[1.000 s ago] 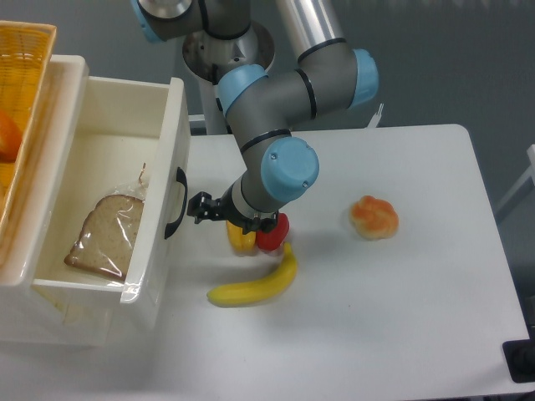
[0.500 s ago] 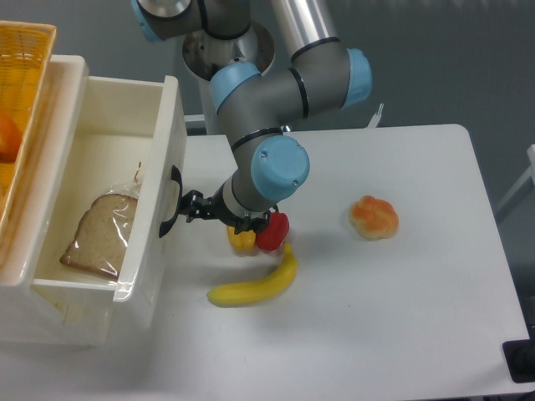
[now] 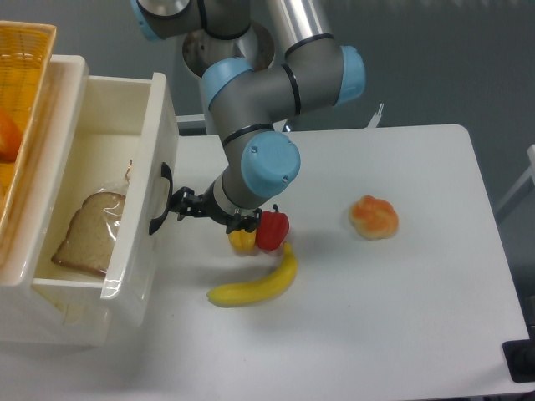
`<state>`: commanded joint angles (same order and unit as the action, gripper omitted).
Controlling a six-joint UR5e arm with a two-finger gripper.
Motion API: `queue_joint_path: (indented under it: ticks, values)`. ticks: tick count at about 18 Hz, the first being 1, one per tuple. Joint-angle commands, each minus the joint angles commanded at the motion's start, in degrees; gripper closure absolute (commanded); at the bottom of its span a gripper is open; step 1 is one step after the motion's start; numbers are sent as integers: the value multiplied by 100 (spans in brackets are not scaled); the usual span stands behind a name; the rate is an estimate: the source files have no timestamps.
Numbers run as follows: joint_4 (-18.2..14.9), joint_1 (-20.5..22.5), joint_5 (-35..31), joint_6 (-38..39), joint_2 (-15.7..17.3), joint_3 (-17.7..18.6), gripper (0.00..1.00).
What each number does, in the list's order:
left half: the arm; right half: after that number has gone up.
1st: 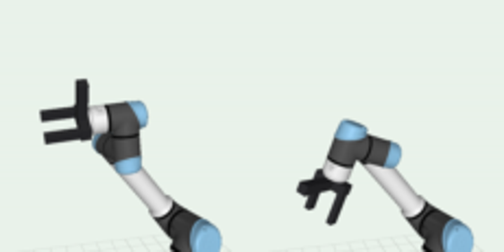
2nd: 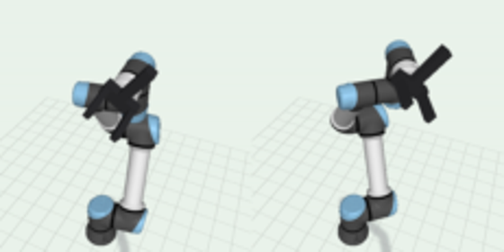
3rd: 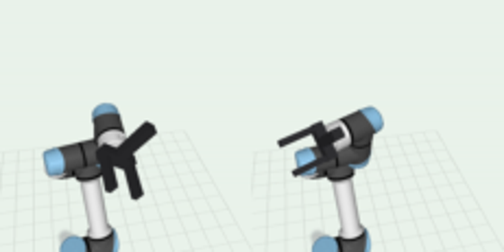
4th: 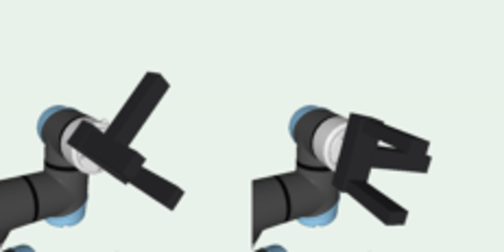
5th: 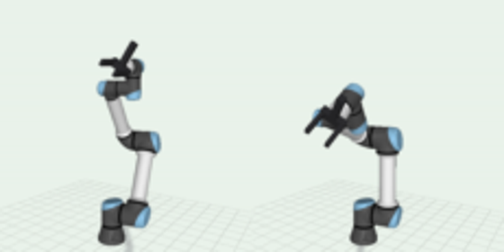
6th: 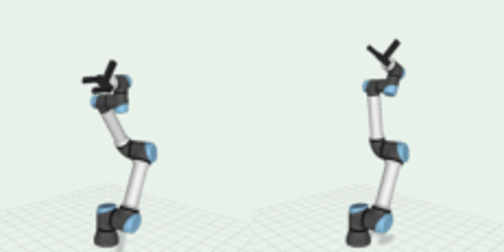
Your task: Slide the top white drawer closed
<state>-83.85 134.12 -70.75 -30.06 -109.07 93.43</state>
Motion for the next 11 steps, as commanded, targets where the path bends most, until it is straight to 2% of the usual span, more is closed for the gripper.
queue_joint_path:
  ticks: [11]
  values:
    - [9,-351,26,9,35,0,0]
